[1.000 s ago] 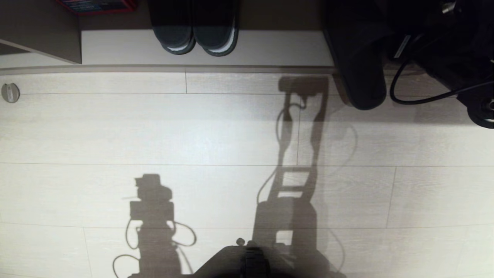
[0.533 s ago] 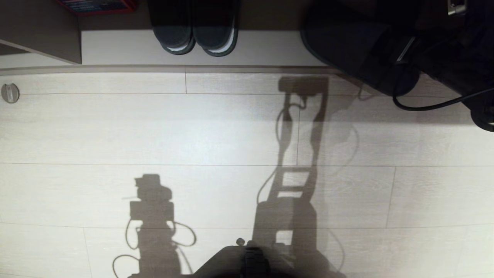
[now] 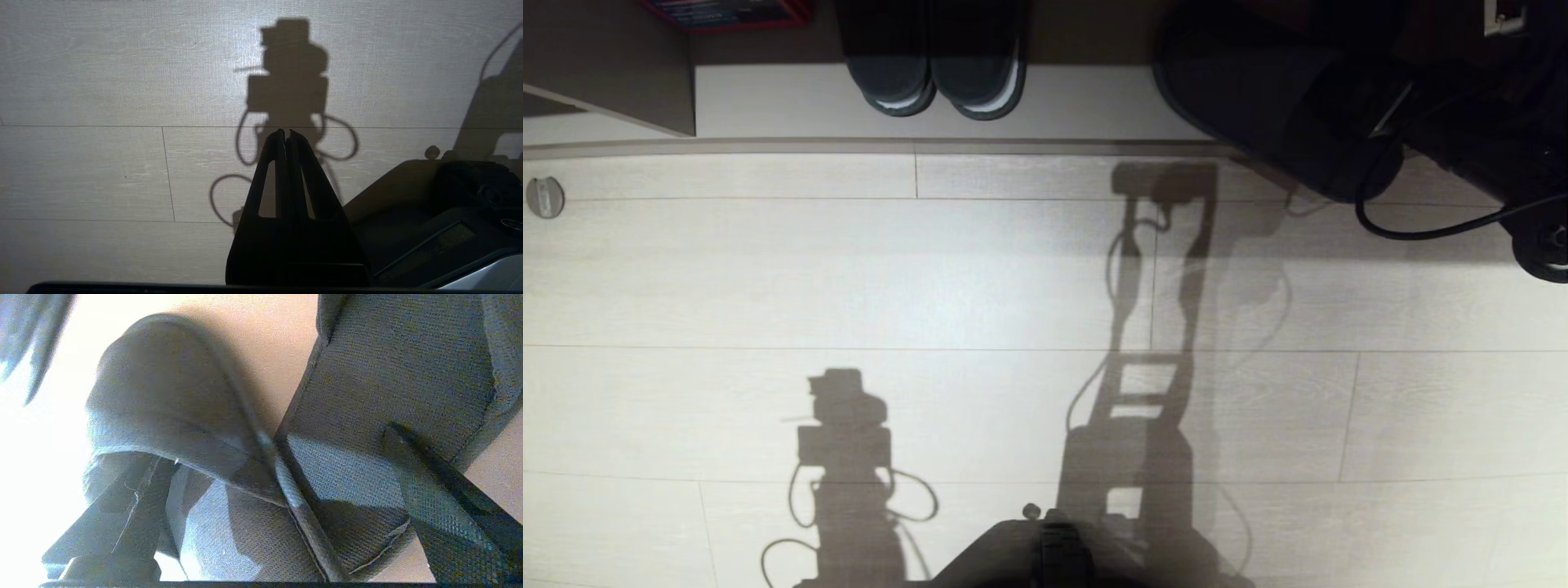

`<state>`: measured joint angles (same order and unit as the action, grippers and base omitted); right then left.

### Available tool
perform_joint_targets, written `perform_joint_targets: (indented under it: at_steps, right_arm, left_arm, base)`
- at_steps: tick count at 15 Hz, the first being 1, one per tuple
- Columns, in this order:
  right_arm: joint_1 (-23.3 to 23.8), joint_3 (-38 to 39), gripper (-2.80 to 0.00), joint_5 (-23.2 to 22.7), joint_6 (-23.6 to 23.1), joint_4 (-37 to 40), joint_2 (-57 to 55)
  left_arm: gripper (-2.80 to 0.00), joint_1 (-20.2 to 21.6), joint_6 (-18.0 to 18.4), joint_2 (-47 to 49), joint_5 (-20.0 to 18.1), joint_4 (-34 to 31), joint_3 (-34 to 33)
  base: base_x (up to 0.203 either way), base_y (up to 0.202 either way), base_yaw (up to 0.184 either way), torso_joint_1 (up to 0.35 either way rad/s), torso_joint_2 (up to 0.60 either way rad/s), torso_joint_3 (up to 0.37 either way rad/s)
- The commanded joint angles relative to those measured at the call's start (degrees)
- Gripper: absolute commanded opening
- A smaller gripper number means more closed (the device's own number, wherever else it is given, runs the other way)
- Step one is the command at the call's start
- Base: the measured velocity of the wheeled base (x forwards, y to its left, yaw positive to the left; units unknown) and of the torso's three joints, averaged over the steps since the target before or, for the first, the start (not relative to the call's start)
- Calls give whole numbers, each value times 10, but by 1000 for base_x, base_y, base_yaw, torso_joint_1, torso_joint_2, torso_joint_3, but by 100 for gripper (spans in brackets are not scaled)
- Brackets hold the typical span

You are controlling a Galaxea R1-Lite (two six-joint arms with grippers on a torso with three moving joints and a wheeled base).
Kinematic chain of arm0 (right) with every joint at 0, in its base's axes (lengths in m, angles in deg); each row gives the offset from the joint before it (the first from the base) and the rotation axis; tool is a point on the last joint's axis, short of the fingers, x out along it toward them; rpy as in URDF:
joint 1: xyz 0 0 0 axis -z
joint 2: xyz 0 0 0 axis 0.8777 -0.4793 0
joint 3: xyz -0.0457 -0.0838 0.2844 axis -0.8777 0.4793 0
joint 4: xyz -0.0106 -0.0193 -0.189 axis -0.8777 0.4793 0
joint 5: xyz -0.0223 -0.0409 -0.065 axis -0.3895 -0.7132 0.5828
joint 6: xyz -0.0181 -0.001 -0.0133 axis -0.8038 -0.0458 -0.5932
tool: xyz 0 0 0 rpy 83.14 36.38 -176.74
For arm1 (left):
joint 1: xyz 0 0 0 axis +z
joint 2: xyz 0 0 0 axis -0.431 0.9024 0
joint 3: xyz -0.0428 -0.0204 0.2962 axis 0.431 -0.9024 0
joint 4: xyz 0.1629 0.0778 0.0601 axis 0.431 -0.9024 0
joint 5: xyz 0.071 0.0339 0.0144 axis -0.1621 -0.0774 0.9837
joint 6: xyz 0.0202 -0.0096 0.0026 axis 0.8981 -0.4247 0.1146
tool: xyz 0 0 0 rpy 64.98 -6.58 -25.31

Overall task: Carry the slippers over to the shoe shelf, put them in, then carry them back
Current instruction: Place the slippers into the shoe cabinet

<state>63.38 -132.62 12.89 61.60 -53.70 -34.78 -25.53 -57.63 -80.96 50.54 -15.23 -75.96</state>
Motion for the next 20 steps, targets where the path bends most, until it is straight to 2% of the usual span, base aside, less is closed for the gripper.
perform_joint_targets:
  at_steps: [1,3,9,12,20]
  right_arm:
    - [10,6,0,-19,0,-10,-2]
    - [19,24,0,-37,-2,-36,3]
    - [22,87,0,-19,-9,-82,55]
    - [24,94,0,-2,-14,-86,75]
    - [45,187,0,-6,-45,-84,130]
  left_arm:
    - [-280,1,0,0,0,0,-1]
    - [-280,1,0,0,0,0,0]
    - [-280,0,1,0,0,0,0]
    - [-280,0,1,0,-1,0,-1]
    - [-280,0,1,0,0,0,0]
  base:
    - [0,0,0,0,0,0]
    - [0,0,0,0,0,0]
    - [0,0,0,0,0,0]
    - [0,0,0,0,0,0]
    - [0,0,0,0,0,0]
